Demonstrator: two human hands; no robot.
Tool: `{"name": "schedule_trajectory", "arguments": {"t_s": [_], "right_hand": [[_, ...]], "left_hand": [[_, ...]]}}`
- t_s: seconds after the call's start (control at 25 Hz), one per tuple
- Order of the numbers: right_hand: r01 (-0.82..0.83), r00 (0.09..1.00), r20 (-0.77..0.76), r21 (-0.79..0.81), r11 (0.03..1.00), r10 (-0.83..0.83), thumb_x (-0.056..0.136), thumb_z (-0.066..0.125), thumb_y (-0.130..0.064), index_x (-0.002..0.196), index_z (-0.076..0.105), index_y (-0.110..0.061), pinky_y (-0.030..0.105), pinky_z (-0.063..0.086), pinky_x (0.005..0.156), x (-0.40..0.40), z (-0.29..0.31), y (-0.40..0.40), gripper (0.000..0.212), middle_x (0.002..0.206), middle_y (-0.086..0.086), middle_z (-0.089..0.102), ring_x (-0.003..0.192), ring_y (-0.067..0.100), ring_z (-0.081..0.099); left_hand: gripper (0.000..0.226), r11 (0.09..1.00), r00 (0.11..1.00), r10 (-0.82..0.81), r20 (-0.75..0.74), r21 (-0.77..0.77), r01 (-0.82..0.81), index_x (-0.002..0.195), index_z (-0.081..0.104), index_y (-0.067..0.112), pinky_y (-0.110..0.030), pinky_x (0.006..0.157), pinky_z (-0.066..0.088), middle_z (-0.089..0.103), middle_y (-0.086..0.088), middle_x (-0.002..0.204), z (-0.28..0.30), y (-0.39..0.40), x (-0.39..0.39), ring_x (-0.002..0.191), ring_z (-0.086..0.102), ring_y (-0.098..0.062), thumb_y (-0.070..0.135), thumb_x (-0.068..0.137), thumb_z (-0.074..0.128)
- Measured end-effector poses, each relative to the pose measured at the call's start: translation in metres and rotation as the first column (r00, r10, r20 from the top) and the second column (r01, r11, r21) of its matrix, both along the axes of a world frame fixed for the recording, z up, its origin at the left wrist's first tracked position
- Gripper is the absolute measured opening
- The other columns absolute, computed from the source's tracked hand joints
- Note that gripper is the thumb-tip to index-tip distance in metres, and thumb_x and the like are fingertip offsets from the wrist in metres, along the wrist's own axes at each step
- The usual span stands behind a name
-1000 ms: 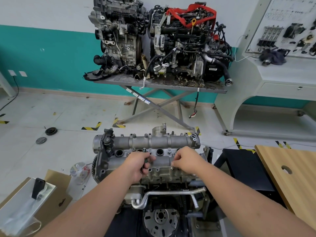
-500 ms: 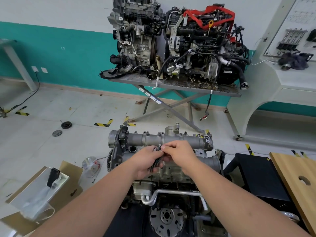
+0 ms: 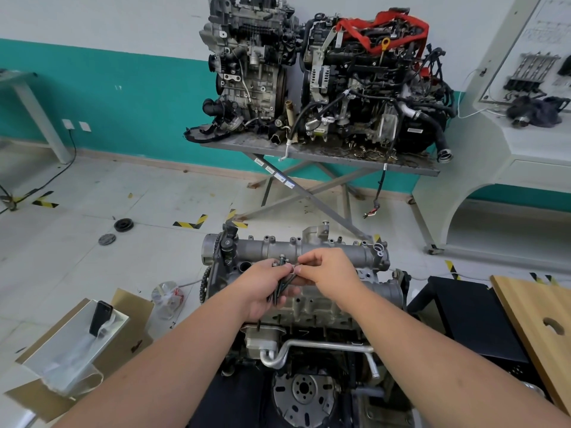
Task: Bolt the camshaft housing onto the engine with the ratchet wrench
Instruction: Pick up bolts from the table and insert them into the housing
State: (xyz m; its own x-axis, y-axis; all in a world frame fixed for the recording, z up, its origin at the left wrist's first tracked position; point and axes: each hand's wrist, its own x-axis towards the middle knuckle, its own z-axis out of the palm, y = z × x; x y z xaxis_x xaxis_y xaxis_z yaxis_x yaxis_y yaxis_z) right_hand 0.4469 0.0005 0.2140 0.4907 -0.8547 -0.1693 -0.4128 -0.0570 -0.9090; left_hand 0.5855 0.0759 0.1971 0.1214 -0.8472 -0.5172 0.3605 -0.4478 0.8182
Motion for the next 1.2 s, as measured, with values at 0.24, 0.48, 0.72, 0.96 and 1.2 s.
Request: {"name": "schedule_trajectory", "arguments": {"t_s": [0.24,0.48,0.72,0.96,1.2], "right_hand": [[-0.054,0.975,-0.221,-0.314,0.948,-0.018,0.087,0.075,-0.020,0.086,0.076,-0.026,0.023,0.054,0.071,-0.014,-0.001,-0.010,0.006,0.069,-0.017,0.068,0.069,0.004,0.067],[-0.499,0.801,-0.577,-0.494,0.712,0.161,0.097,0.059,-0.022,0.091,0.076,-0.019,0.033,0.051,0.084,-0.015,-0.023,0.001,0.018,0.085,-0.006,0.067,0.079,0.013,0.056],[-0.669,0.652,-0.688,-0.324,0.669,0.319,0.097,0.054,-0.018,0.095,0.076,-0.018,0.035,0.054,0.085,-0.010,-0.030,0.004,0.022,0.092,-0.004,0.071,0.086,0.015,0.064],[-0.786,0.458,-0.833,-0.217,0.579,0.311,0.097,0.050,-0.012,0.086,0.076,-0.019,0.036,0.054,0.071,-0.001,-0.019,0.001,0.028,0.083,-0.002,0.065,0.079,0.021,0.063],[-0.797,0.311,-0.920,-0.117,0.592,0.237,0.106,0.043,-0.037,0.097,0.075,-0.016,0.034,0.045,0.062,0.009,-0.019,0.003,0.039,0.093,0.006,0.066,0.077,0.026,0.063]], "left_hand": [[0.015,0.987,0.943,0.134,0.305,0.039,-0.153,0.103,0.052,0.011,-0.022,0.042,0.027,0.070,-0.002,0.082,-0.018,0.000,0.009,0.044,0.042,-0.011,0.025,0.103,0.047],[0.016,0.944,0.814,0.302,0.496,-0.037,-0.328,0.098,0.051,0.013,-0.024,0.042,0.035,0.064,0.000,0.080,-0.021,-0.004,0.032,0.045,0.044,-0.009,0.029,0.101,0.048],[0.023,0.992,0.628,0.059,0.776,0.024,-0.123,0.112,0.050,0.016,-0.029,0.053,0.039,0.060,-0.002,0.080,-0.036,0.005,0.042,0.063,0.054,-0.013,0.036,0.102,0.046],[0.024,0.999,0.579,-0.003,0.815,0.028,-0.034,0.096,0.050,0.020,-0.029,0.054,0.037,0.060,0.001,0.081,-0.047,0.014,0.047,0.062,0.051,-0.011,0.043,0.096,0.059],[0.024,0.997,0.640,-0.068,0.766,0.083,0.006,0.100,0.055,0.018,-0.029,0.057,0.041,0.065,-0.003,0.093,-0.046,0.011,0.053,0.066,0.054,-0.013,0.041,0.095,0.060]]}}
